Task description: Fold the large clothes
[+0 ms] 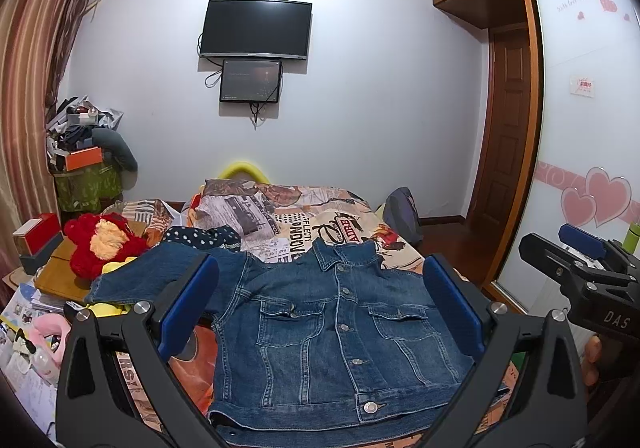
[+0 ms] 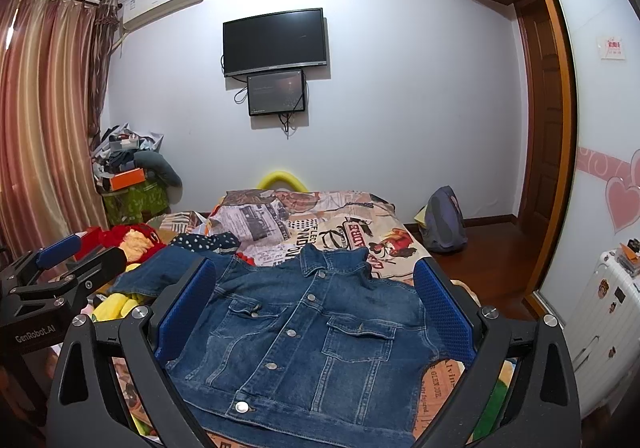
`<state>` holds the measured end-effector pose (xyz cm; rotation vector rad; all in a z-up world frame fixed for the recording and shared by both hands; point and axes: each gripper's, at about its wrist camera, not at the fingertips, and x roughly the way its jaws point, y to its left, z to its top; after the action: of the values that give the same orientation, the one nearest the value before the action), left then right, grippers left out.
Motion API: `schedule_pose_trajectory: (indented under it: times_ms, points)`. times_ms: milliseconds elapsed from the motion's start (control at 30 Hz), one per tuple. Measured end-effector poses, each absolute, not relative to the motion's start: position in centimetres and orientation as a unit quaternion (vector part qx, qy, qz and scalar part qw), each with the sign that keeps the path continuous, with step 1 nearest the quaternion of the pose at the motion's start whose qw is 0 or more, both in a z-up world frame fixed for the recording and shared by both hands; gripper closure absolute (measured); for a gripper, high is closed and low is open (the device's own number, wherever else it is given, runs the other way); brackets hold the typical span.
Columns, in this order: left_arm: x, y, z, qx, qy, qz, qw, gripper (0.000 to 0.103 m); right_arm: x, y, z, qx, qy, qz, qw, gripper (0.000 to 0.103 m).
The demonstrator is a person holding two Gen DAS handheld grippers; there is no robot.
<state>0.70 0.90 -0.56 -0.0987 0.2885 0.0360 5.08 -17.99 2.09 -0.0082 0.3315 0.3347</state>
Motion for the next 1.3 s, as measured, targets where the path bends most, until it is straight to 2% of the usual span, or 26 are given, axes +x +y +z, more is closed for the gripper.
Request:
schedule_pose_trajectory:
  times_ms: [1300]
  points:
    - [1.09,1.45,-1.10,-0.053,0.151,0.021,0.987,0.000,5.49,-17.47,1.60,-0.002,0.169,0.167,0.971,0.005]
